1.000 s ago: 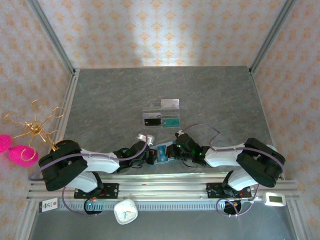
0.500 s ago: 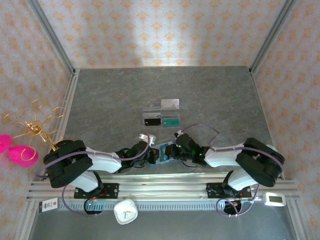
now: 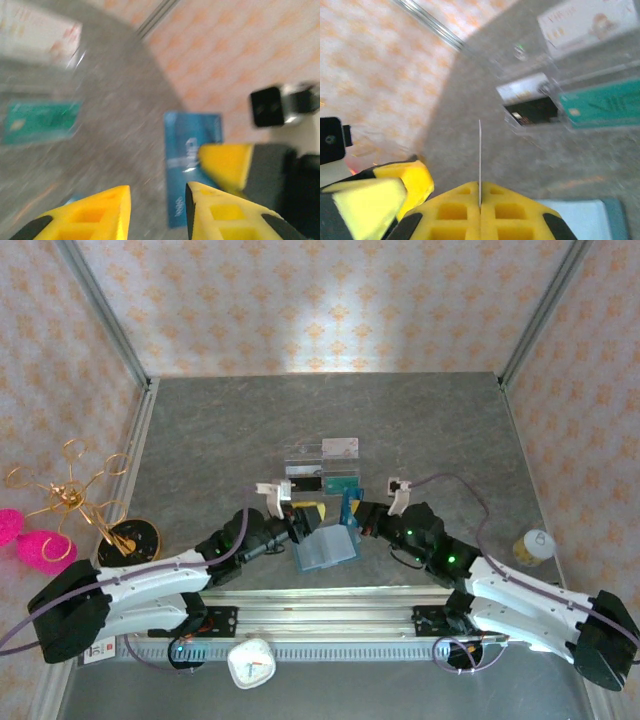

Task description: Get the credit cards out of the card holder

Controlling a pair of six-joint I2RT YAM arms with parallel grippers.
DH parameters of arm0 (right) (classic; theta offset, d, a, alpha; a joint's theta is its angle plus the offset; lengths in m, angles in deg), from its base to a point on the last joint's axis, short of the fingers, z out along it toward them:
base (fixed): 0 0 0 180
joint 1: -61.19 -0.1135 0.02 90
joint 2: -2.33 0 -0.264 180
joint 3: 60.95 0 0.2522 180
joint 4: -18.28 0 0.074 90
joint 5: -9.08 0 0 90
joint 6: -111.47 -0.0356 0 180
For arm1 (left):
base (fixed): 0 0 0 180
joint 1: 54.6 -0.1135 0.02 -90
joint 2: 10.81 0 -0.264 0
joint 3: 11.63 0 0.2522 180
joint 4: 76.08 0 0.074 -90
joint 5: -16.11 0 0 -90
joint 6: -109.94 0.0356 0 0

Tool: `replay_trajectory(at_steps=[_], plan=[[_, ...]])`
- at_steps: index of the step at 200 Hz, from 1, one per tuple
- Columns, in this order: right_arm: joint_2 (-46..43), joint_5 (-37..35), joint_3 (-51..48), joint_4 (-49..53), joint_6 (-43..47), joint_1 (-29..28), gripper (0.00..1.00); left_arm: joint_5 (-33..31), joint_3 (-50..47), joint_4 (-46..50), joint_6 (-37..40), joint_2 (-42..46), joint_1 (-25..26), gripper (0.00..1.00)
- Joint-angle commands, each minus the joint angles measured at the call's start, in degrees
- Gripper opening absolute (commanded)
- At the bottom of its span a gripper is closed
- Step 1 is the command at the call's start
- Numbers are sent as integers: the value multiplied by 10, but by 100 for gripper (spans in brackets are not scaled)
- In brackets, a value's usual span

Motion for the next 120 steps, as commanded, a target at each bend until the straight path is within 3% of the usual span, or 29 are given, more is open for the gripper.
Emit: replay_trajectory(at_steps=[1, 45, 120], plan=[[-1, -1, 31, -83, 0, 0, 0, 36, 25, -111, -16, 10, -12, 34], [41, 30, 74, -167, -24, -1, 0, 40, 7, -236, -64, -2, -19, 35], [73, 25, 101, -210, -23, -23, 0, 15, -15, -278, -95, -12, -19, 35]])
